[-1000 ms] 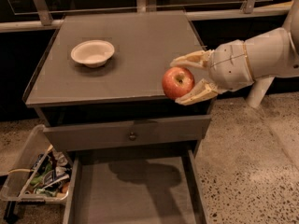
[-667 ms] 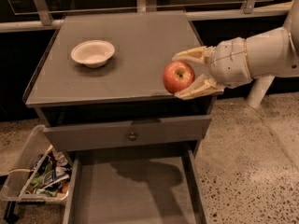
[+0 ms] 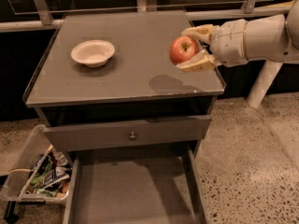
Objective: Pick apple from middle drawer and place on counter
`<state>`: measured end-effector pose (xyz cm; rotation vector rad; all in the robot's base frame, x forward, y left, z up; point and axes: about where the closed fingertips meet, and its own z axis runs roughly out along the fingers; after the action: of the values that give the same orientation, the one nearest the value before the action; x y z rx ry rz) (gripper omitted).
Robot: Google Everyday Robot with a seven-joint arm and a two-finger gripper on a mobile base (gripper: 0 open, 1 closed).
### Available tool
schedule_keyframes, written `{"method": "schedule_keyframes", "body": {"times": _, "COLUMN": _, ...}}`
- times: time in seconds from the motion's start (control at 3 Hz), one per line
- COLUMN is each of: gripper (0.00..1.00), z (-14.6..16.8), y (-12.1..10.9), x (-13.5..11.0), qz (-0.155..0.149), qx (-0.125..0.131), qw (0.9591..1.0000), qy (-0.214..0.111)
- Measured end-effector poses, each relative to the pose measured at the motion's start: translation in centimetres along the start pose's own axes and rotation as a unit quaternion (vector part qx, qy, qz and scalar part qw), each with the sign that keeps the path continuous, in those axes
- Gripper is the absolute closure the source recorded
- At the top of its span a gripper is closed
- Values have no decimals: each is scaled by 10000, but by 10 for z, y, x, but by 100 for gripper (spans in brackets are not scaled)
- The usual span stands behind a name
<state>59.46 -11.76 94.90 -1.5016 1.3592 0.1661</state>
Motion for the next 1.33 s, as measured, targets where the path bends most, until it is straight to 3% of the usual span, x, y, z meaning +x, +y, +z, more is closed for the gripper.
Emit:
{"method": "schedule_keyframes", "body": {"times": 0.33, "gripper": 100, "z": 12, "y": -25, "x": 17, "qz": 227, "qx": 334, "qw": 9990, "qy": 189}}
{"method": "schedule_keyframes", "body": {"times": 0.67, "gripper": 100, "z": 32, "y": -43, "x": 35, "qz": 347, "qx": 443, "qw": 9976, "qy": 396}}
{"method": "schedule_keyframes", "body": {"times": 1.33, "gripper": 100, "z": 66, "y": -67, "x": 72, "qz": 470, "qx": 546, "qw": 9967, "qy": 382}}
